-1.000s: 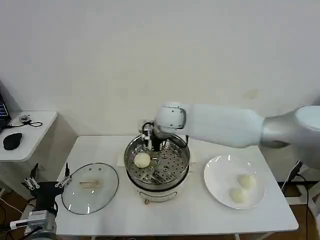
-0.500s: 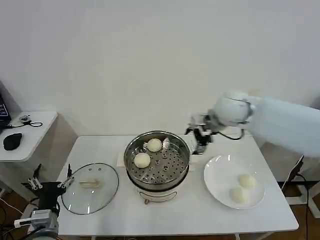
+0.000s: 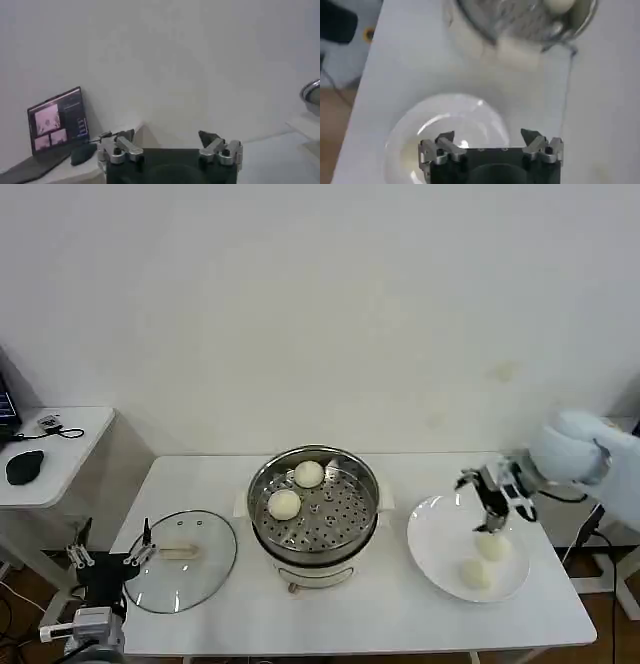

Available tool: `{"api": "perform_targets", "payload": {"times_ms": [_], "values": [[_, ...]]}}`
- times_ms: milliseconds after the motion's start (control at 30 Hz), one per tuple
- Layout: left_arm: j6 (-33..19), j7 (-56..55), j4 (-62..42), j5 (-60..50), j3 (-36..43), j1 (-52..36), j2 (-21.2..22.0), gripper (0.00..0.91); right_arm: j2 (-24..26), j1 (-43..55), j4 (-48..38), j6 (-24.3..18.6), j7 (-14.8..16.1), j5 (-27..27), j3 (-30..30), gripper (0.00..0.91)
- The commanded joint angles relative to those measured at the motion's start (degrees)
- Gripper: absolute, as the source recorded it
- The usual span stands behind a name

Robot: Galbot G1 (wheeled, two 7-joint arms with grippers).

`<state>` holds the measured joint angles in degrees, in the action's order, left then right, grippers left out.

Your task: Take steamed baozi put them in steamer then cover it.

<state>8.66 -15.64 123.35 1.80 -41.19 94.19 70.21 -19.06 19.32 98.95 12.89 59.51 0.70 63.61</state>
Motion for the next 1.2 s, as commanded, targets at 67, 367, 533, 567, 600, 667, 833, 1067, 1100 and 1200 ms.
{"api": "perform_targets", "payload": {"times_ms": [67,367,533,567,600,667,833,1067,1100,1200], "values": [[0.0,0.0,-0.2,-0.2,0.1,0.2,0.0,0.907,5.3,-20.0,-0.4,-4.6,1.1,10.9,-11.7,0.907],[0.1,0.0,-0.6,-0.8,0.2,0.5,0.5,0.907,-0.3,-28.6,-3.5,-4.6,0.5,12.8,-16.6,0.907],[0.0,0.0,-1.2,-1.4,0.2,0.8,0.8,0.907,-2.2,-30.2,-4.3,-3.7,0.0,12.8,-17.3,0.907],[0.0,0.0,-1.3,-1.5,0.2,0.8,0.9,0.907,-2.4,-30.2,-4.5,-3.3,-0.5,12.7,-17.3,0.907],[0.0,-0.1,-1.4,-1.5,0.1,0.8,0.9,0.907,-2.7,-30.2,-4.9,-3.2,-0.6,12.8,-17.3,0.907],[0.0,0.0,-1.4,-1.5,0.1,0.8,1.0,0.907,-3.4,-30.3,-5.8,-2.8,-1.1,12.9,-17.3,0.907],[0.1,-0.1,-1.4,-1.5,0.0,0.7,0.9,0.907,-4.4,-31.8,-6.9,-1.8,-1.0,12.6,-18.9,0.907],[0.1,-0.1,-1.5,-1.5,0.1,0.6,0.9,0.907,-4.4,-32.9,-7.4,-0.8,-1.7,12.6,-19.5,0.887],[0.1,0.0,-1.5,-1.6,0.1,0.6,0.9,0.907,-4.5,-33.0,-7.6,-0.4,-1.9,12.3,-19.6,0.877],[0.1,-0.1,-1.5,-1.6,0.1,0.6,1.0,0.907,-4.6,-33.0,-7.5,0.5,-2.2,11.6,-19.8,0.836]]}}
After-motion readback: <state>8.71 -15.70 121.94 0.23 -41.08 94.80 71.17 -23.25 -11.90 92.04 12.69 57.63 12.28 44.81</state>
